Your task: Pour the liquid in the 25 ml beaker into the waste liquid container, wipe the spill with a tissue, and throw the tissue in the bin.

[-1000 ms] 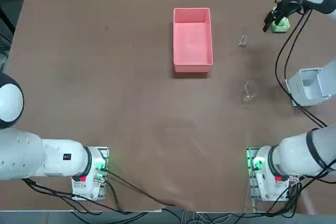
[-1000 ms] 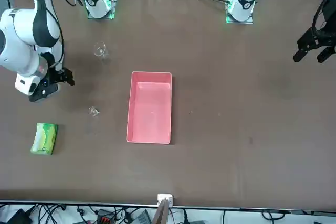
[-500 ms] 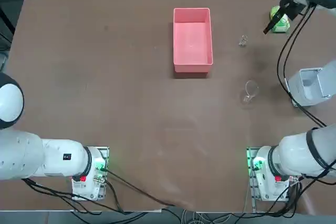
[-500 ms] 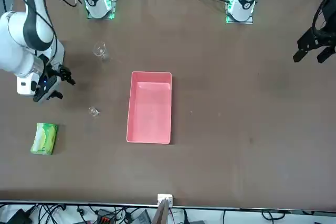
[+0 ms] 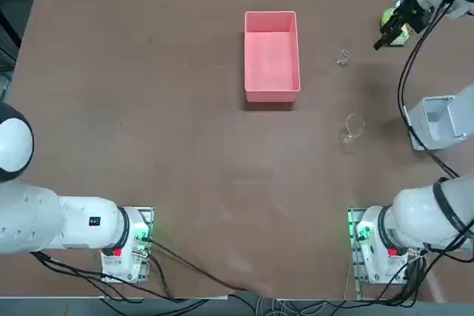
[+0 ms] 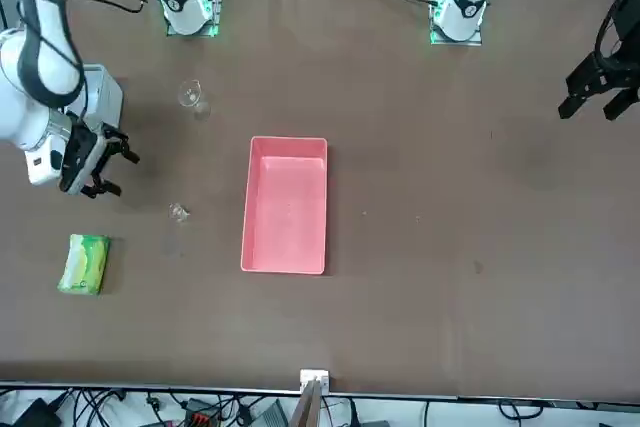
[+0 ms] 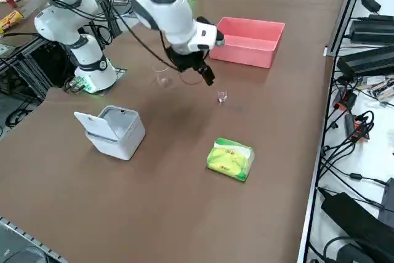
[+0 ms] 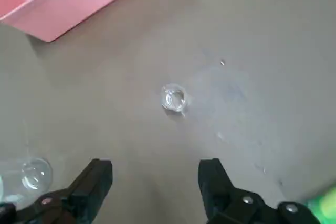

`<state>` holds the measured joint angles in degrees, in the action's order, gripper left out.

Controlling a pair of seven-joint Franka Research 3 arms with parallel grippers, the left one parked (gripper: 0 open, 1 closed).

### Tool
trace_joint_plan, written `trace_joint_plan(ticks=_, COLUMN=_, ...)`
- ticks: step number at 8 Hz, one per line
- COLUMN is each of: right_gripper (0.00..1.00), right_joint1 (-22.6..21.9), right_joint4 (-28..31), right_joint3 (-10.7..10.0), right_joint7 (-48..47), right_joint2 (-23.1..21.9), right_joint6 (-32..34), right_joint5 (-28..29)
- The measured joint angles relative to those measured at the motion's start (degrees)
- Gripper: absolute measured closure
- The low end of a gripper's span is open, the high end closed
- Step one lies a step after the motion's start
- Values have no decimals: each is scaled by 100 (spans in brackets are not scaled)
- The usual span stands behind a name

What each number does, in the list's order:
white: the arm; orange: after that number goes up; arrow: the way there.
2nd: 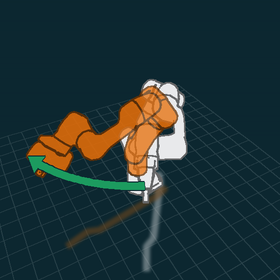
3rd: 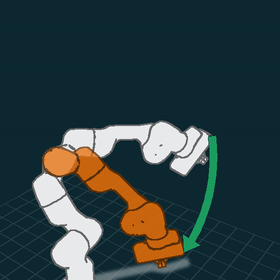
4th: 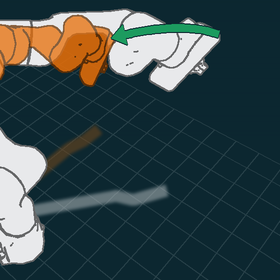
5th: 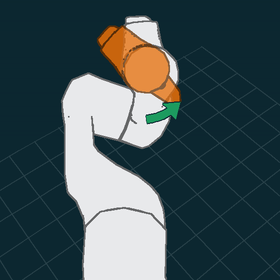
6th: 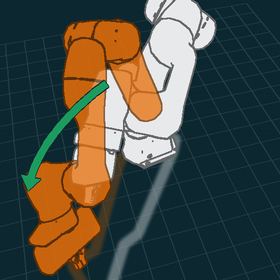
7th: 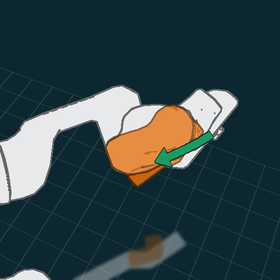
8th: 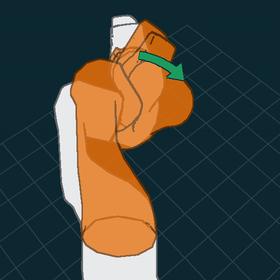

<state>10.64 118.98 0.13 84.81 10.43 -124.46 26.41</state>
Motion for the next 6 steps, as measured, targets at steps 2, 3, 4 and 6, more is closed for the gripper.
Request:
trace_joint_plan(ticks=2, right_gripper=0, right_joint1=160, right_joint4=22, right_joint3=-4, right_joint7=1102, right_joint2=346, right_joint6=19, right_joint5=602)
trace_joint_plan(ticks=3, right_gripper=0, right_joint1=176, right_joint4=23, right_joint3=-2, right_joint7=1493, right_joint2=523, right_joint6=39, right_joint5=841)
trace_joint_plan(ticks=4, right_gripper=0, right_joint1=176, right_joint4=16, right_joint3=4, right_joint7=1793, right_joint2=671, right_joint6=70, right_joint5=1026)
trace_joint_plan(ticks=6, right_gripper=0, right_joint1=179, right_joint4=-76, right_joint3=11, right_joint7=2248, right_joint2=890, right_joint6=167, right_joint5=1222)
